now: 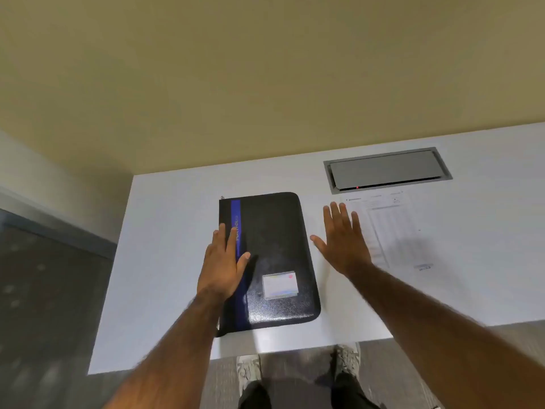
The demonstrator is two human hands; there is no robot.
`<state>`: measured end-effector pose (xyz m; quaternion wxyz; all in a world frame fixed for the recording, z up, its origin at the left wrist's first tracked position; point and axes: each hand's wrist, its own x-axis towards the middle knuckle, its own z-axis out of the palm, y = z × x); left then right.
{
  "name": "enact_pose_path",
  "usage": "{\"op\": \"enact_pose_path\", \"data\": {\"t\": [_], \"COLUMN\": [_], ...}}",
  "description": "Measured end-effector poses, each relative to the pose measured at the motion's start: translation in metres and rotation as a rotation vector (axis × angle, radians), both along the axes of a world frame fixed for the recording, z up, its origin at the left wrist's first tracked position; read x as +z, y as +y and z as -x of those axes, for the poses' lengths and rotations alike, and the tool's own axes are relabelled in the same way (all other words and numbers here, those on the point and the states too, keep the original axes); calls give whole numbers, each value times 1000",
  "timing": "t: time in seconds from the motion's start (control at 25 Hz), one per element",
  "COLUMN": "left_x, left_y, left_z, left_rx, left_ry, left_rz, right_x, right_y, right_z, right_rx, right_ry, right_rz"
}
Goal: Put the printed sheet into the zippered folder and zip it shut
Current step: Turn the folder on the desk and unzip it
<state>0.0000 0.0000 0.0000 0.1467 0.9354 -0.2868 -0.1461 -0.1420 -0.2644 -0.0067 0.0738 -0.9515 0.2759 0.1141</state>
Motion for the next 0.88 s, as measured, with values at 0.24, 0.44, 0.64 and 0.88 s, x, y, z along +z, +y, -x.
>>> {"op": "enact_pose_path", "data": {"t": [0.24,0.44,0.64,0.88], "left_x": [-52,-67,-61,-56], "left_y": [22,28,34,14], "left_z": [14,25,11,-45], "left_rx": [-59,-83,-122,44], "left_ry": [140,162,184,197], "left_rz": [-193,-202,-191,-89], "right_x": [-41,-49,-30,-15], "right_y": [23,34,30,-8], "right_z": [28,35,12,-53], "right_rx": [46,-13,-102,-321], "right_ry": [113,303,174,-158], "right_rz": [-23,-216,-294,-658]}}
